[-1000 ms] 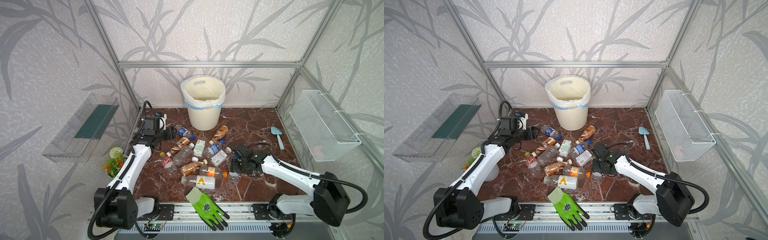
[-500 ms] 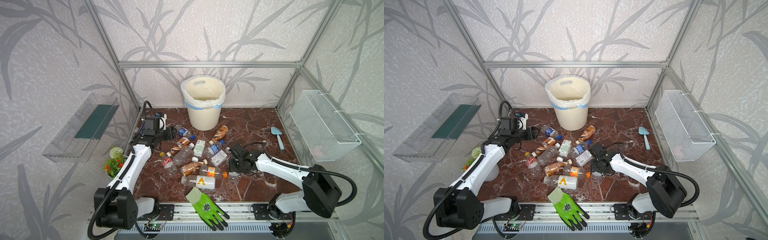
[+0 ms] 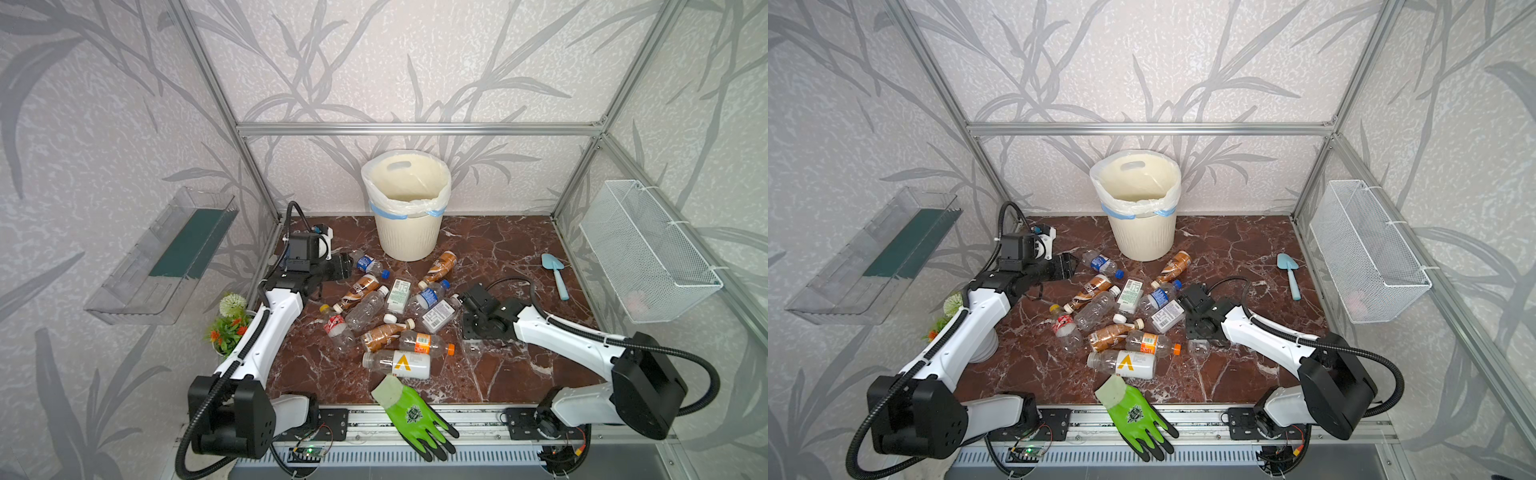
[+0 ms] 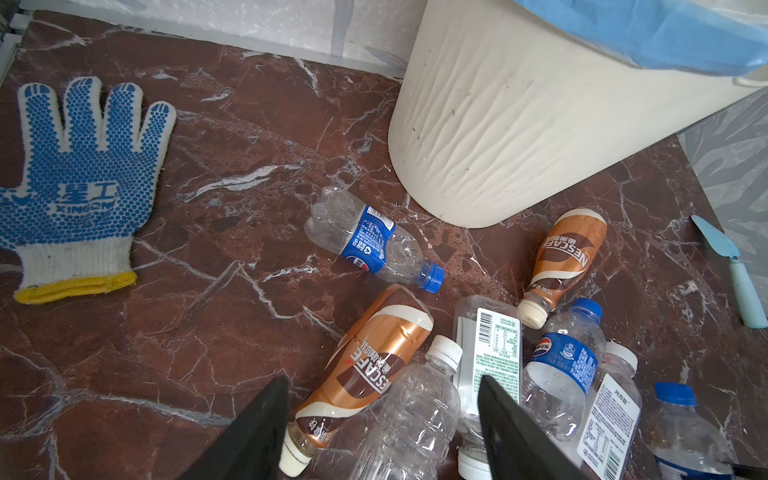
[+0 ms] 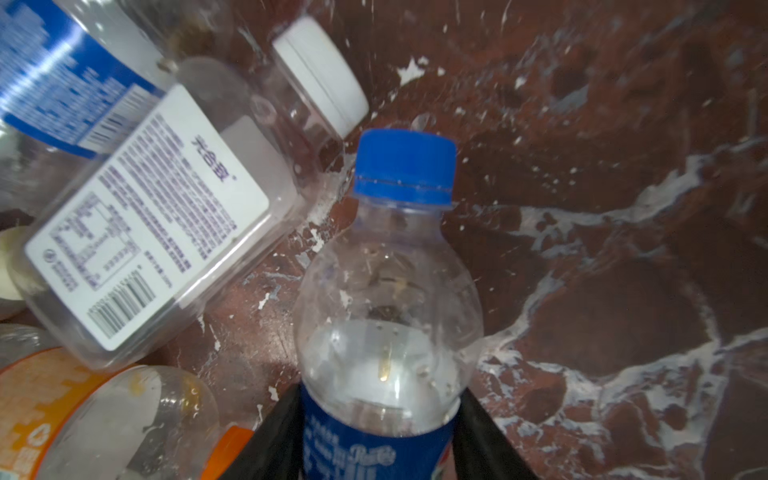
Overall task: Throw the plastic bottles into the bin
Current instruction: 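Lift the water bottle with the right gripper and carry it over the bin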
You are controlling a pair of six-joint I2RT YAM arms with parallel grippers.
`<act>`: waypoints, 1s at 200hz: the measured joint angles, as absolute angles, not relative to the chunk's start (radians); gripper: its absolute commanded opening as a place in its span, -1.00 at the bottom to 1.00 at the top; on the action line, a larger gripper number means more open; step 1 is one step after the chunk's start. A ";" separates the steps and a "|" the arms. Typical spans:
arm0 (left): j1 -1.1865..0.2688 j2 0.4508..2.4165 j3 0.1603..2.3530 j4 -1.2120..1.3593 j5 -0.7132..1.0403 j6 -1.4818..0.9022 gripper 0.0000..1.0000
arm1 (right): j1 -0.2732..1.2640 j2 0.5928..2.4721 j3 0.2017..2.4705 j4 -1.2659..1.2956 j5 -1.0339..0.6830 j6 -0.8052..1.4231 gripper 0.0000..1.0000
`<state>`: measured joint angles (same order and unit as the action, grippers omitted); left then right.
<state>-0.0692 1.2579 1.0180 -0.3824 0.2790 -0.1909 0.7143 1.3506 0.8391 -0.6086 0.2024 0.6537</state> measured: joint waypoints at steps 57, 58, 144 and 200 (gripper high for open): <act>-0.069 1.256 1.007 -0.381 0.271 -0.185 0.43 | 0.678 1.065 0.844 -0.414 0.337 0.423 0.07; -0.069 1.255 1.007 -0.381 0.271 -0.185 0.43 | 0.678 1.062 0.844 -0.410 0.337 0.418 0.07; -0.069 1.203 0.963 -0.343 0.274 -0.174 0.43 | 0.671 0.975 0.894 0.285 0.304 -0.069 0.08; -0.069 1.165 0.958 -0.325 0.273 -0.165 0.44 | 0.651 1.182 1.172 0.506 0.165 -0.133 0.04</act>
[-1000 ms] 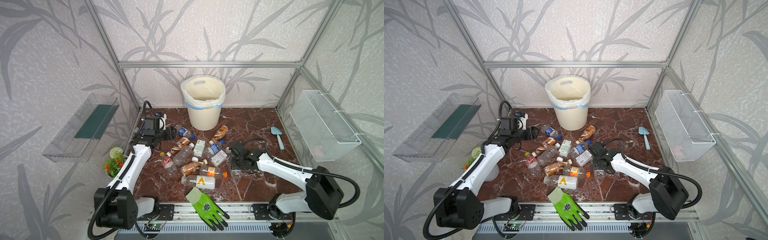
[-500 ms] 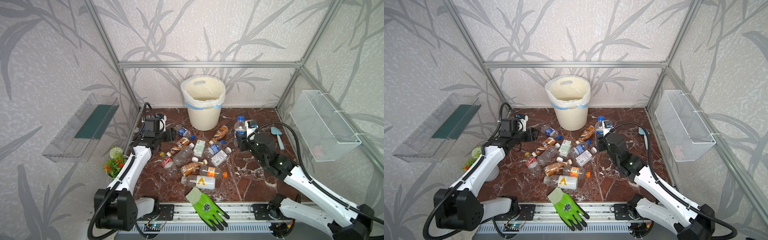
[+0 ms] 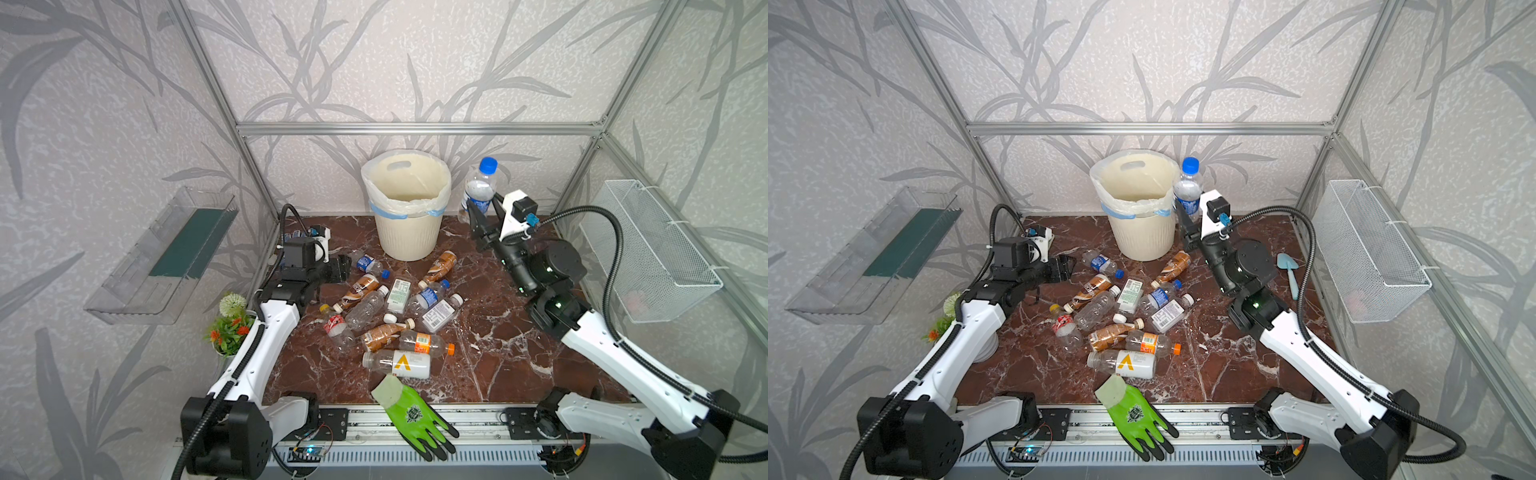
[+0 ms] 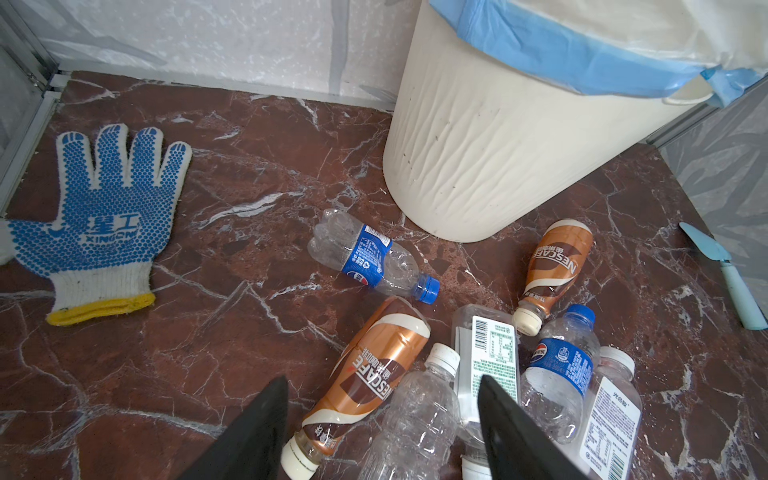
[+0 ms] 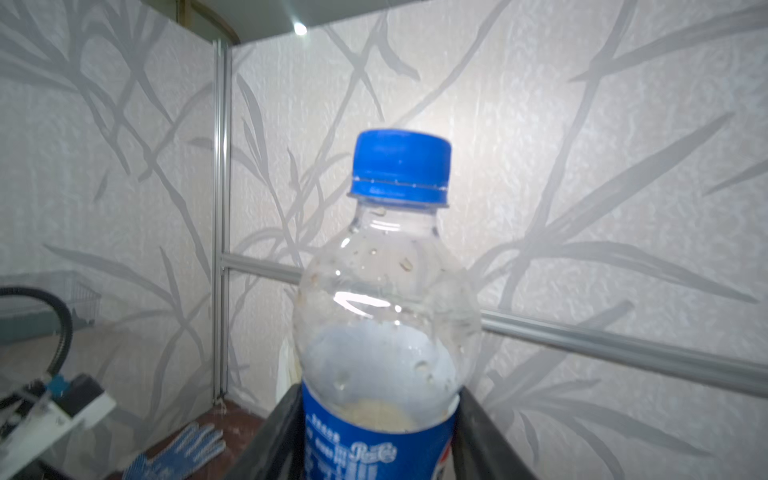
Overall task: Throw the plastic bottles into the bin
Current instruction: 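Lift the water bottle with the right gripper and carry it over the bin, then open the right gripper to drop the bottle into the bin and withdraw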
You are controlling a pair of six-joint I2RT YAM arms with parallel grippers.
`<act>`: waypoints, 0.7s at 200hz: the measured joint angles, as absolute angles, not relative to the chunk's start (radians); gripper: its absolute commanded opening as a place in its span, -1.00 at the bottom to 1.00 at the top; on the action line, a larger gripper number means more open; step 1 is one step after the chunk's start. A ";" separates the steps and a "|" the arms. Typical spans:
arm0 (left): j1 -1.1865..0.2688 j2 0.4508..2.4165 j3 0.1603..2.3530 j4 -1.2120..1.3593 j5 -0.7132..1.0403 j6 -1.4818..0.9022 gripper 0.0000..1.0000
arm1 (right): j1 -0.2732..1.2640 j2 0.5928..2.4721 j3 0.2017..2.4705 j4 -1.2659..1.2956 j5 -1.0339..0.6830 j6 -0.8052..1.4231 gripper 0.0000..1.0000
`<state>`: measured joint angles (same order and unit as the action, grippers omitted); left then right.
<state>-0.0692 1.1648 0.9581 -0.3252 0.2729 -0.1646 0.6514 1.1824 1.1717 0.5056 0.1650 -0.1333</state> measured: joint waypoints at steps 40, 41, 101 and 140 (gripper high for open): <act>-0.069 1.156 0.958 -0.325 0.263 -0.165 0.44 | 0.547 1.709 1.897 0.303 -0.021 -0.015 0.41; -0.069 1.155 0.958 -0.325 0.263 -0.165 0.44 | 0.545 1.725 1.916 0.295 -0.022 -0.011 0.44; -0.069 1.122 0.956 -0.320 0.247 -0.164 0.45 | 0.506 2.019 2.051 -0.015 -0.134 0.044 0.95; -0.070 1.123 0.953 -0.321 0.248 -0.164 0.45 | 0.513 1.800 1.775 0.001 -0.139 0.021 0.91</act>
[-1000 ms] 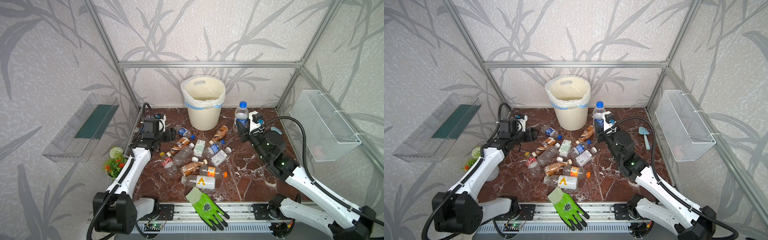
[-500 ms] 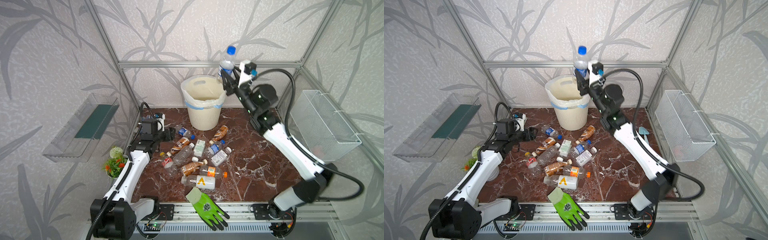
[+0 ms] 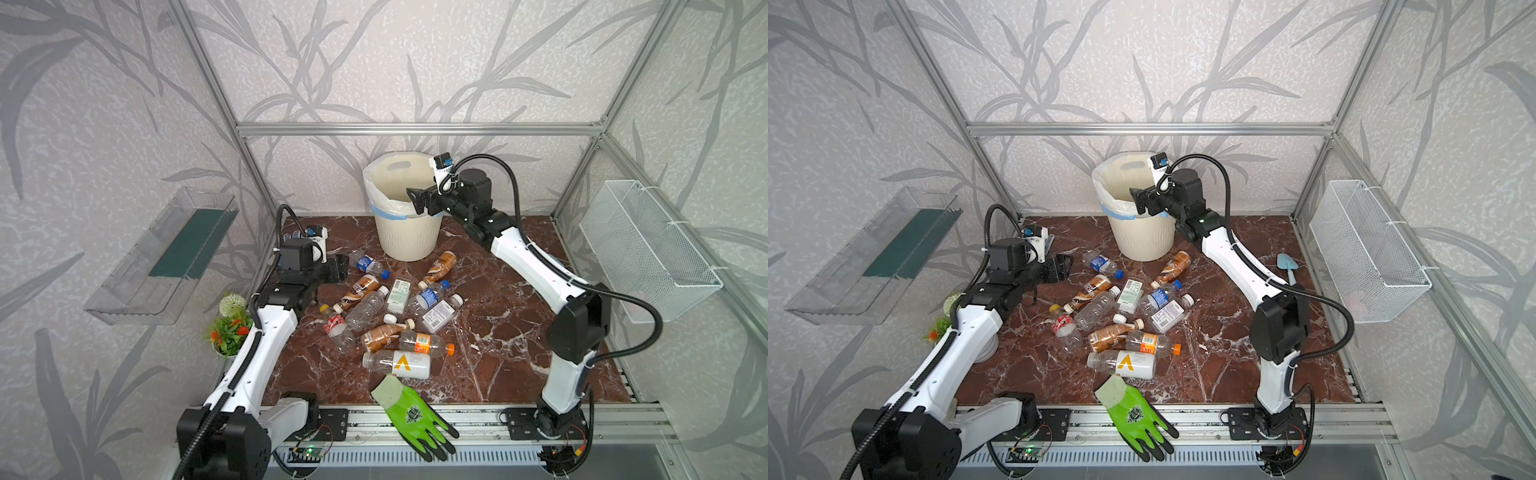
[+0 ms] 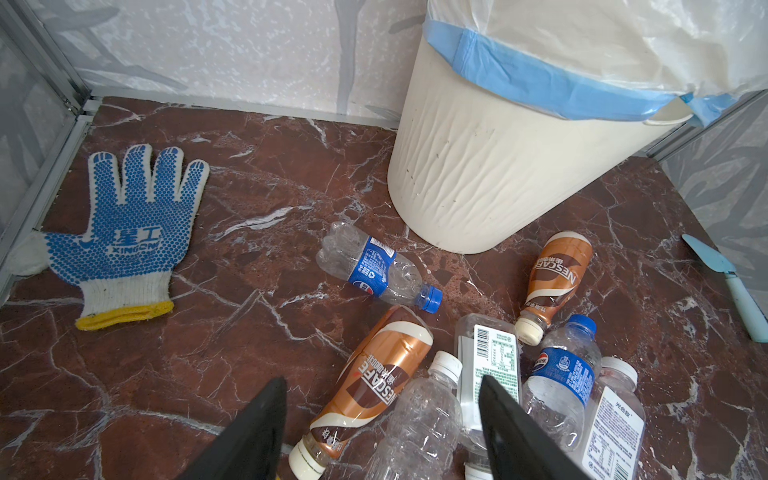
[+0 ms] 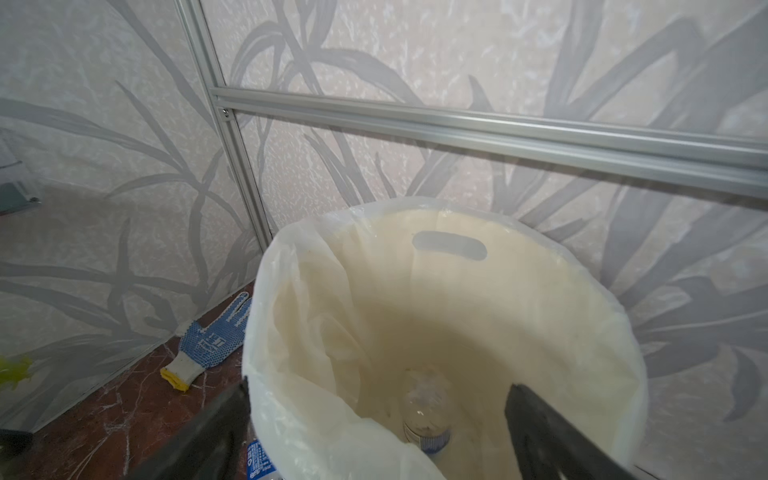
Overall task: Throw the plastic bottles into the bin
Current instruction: 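Open the right gripper to drop the bottle into the bin and withdraw, then reach the left gripper to the white bottle nearest the robot and grasp it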
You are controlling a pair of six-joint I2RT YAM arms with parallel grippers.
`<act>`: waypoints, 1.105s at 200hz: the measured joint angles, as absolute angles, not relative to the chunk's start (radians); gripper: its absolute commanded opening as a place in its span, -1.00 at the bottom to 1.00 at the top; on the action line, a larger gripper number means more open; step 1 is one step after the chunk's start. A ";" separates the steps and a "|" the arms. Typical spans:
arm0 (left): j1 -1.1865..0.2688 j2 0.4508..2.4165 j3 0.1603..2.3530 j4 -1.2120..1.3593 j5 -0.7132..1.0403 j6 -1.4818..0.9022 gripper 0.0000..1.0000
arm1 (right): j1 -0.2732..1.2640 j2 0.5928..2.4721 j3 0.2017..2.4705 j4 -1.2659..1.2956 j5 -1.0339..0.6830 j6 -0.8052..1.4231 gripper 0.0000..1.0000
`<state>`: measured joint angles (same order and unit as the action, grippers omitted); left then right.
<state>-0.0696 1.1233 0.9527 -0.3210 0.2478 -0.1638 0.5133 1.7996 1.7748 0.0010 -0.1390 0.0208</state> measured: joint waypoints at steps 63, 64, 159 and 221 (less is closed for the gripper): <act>-0.075 1.123 0.953 -0.321 0.284 -0.150 0.43 | 0.503 1.302 1.401 0.007 -0.049 -0.016 0.89; -0.076 1.123 0.953 -0.321 0.286 -0.150 0.43 | 0.503 1.296 1.390 0.004 -0.046 -0.015 0.89; -0.461 1.191 1.048 -0.594 0.371 0.159 0.47 | 0.305 1.149 0.863 -0.142 -0.020 0.189 0.88; -0.770 1.228 1.056 -0.813 0.247 0.325 0.52 | 0.250 1.099 0.778 -0.087 -0.083 0.236 0.87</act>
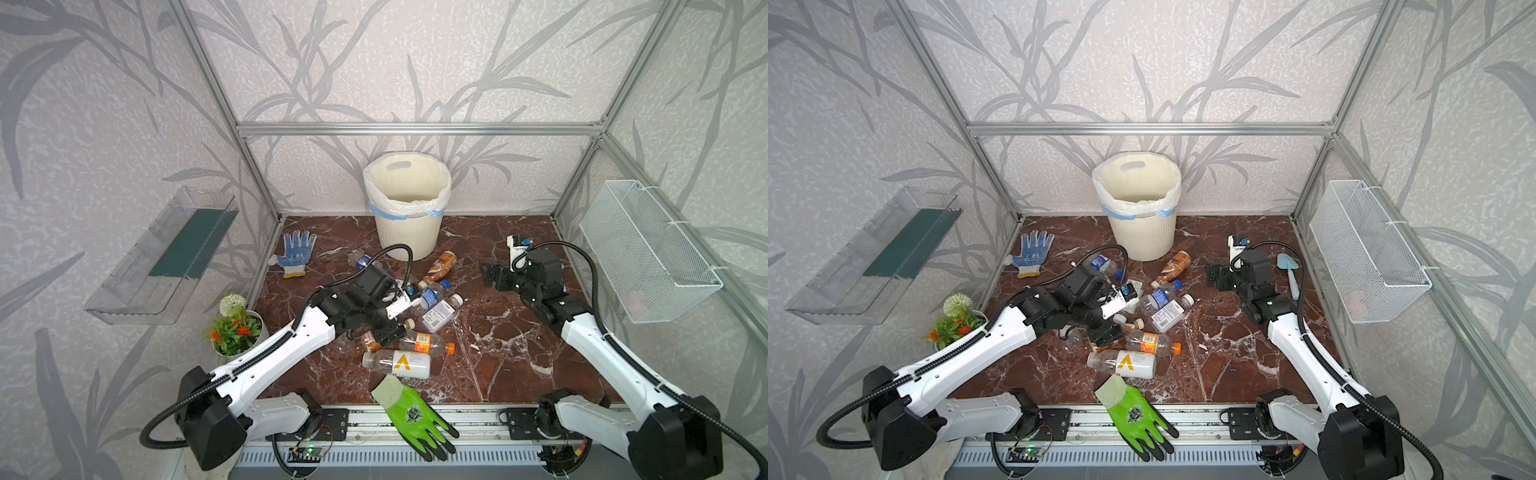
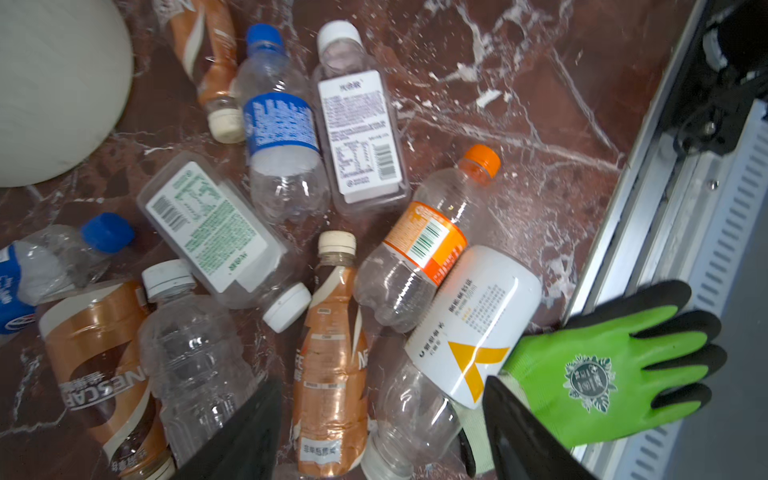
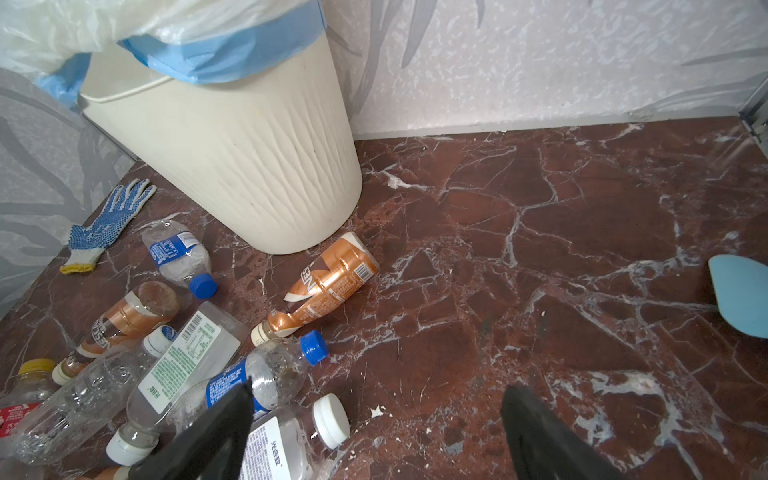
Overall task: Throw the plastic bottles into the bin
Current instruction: 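Reach the left gripper to the white bottle nearest the robot and grasp it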
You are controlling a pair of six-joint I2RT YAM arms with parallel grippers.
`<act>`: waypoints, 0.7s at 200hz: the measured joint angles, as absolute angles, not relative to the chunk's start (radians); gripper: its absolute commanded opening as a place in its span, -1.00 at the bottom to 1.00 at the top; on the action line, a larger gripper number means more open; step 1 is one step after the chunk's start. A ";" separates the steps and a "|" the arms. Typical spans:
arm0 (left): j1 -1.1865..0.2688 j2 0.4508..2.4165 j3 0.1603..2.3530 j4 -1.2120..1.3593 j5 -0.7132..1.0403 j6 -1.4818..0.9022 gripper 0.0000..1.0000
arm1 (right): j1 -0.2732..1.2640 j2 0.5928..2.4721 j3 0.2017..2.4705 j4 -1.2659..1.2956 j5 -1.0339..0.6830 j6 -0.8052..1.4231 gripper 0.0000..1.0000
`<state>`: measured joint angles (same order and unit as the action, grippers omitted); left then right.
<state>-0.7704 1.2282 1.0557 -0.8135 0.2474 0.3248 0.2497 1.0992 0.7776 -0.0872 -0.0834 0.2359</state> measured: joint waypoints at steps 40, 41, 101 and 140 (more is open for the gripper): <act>-0.895 1.299 1.026 -0.868 0.189 0.368 0.52 | 0.229 1.078 0.741 -0.072 -0.093 0.243 0.87; -0.896 1.301 1.026 -0.870 0.188 0.368 0.52 | 0.228 1.078 0.741 -0.072 -0.093 0.243 0.87; -1.018 1.419 1.024 -0.894 0.150 0.403 0.54 | 0.224 1.079 0.702 -0.056 -0.099 0.259 0.86; -1.060 1.482 1.024 -0.885 0.107 0.408 0.53 | 0.223 1.079 0.700 -0.050 -0.105 0.266 0.86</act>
